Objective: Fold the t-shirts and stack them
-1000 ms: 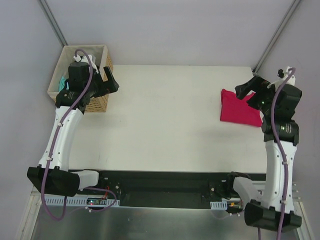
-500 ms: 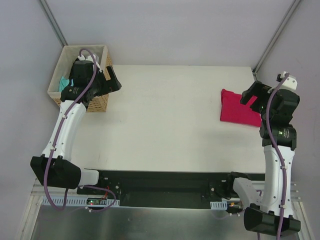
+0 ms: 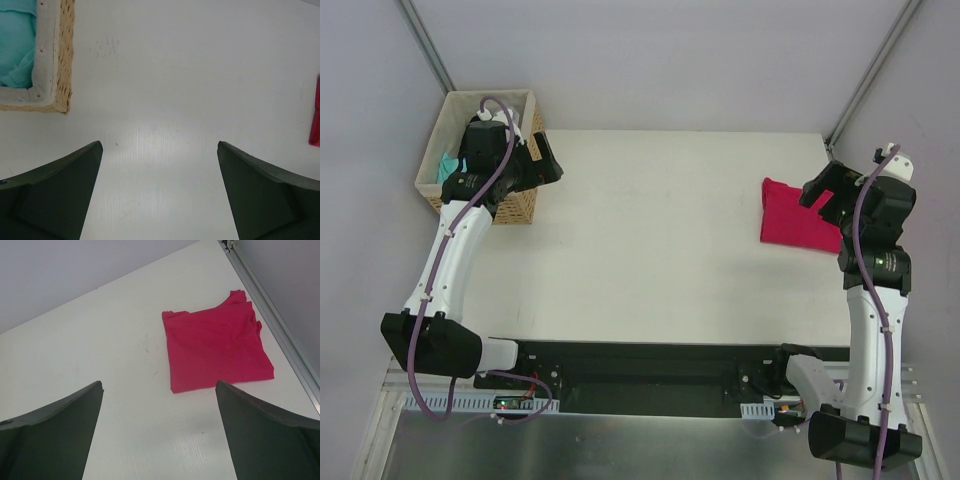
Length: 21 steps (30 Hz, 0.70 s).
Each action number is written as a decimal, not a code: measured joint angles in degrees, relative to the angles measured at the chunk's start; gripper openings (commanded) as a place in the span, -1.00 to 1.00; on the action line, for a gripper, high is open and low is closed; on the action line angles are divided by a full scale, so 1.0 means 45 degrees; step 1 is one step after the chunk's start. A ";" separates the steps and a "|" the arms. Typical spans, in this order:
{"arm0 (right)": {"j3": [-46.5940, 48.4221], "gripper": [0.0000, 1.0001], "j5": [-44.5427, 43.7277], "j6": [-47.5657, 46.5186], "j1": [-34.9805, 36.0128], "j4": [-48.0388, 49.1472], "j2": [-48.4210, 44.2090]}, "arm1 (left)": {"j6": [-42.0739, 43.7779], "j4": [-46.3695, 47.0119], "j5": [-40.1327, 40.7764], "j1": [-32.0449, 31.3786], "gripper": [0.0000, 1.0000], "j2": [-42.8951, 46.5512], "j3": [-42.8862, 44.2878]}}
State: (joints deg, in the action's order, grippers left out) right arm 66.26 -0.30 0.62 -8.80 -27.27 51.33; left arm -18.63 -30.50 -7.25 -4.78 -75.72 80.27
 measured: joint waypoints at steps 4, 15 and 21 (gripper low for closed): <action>-0.0024 0.99 -0.0165 0.0151 0.0000 0.0000 0.0063 | 0.0267 0.0000 0.0000 0.0000 0.98 0.0000 0.0000; -0.0160 1.00 -0.0223 0.0335 0.0000 0.0000 0.0194 | 0.0588 0.0058 0.0073 0.0000 0.98 -0.0005 -0.0102; -0.0189 0.99 -0.0291 0.0418 0.0000 0.0248 0.0194 | 0.0622 0.0058 0.0102 0.0000 0.98 -0.0005 -0.0141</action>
State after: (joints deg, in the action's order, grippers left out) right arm 65.41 -1.61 2.50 -8.80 -26.15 52.21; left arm -15.84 -30.24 -6.79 -4.78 -75.75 79.64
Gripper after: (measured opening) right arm 0.995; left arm 0.992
